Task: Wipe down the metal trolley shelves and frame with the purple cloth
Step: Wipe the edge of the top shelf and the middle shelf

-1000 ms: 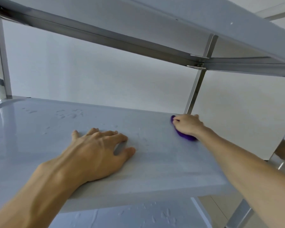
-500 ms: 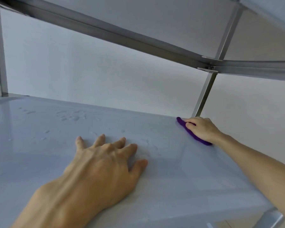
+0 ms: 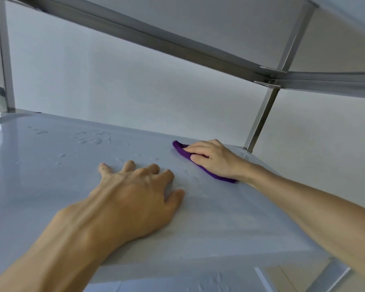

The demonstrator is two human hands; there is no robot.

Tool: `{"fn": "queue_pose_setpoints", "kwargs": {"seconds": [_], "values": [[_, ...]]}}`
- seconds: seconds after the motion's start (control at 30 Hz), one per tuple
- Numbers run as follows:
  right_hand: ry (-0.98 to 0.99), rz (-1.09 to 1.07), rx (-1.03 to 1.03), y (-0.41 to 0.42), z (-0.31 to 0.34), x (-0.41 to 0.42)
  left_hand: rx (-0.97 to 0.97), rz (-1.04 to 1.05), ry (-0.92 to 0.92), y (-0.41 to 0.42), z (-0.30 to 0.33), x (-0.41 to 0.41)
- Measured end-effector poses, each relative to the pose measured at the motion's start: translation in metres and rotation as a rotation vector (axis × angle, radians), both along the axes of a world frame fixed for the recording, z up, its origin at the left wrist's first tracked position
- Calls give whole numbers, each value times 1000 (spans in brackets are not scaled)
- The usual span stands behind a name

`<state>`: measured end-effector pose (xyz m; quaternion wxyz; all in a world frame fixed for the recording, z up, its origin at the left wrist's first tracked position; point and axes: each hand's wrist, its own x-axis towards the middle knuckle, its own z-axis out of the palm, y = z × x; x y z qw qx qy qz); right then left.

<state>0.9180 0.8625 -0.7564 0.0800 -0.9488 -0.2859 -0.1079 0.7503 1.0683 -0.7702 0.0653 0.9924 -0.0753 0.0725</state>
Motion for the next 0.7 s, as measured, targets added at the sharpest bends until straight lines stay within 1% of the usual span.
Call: {"fn": "queue_pose_setpoints", "kwargs": {"seconds": [0.1,0.17,0.27,0.33,0.4,0.47,0.5,0.53,0.6,0.7], "values": [[25,55,60,-24,-3,-31,0,1,21,-4,3,-2],[59,82,60,-42,-1,-50,-13,2,30,-6,4,-4],[137,51,62,-79,6,-68,-40,2,49,-9,5,-2],[189,-61,157,-106,10,-72,-43,2,52,-13,6,0],[157,-276,217,-125,8,-68,-44,5,48,-17,6,2],[78,-467,88,-124,1,-63,-46,4,48,-22,6,4],[57,-494,40,-115,-2,-62,-47,4,43,-23,6,4],[50,-478,32,-103,-4,-63,-49,3,38,-24,6,5],[69,-380,83,-73,-4,-70,-55,6,26,-23,8,5],[51,-127,132,-23,-4,-89,-74,24,10,-18,9,5]]}}
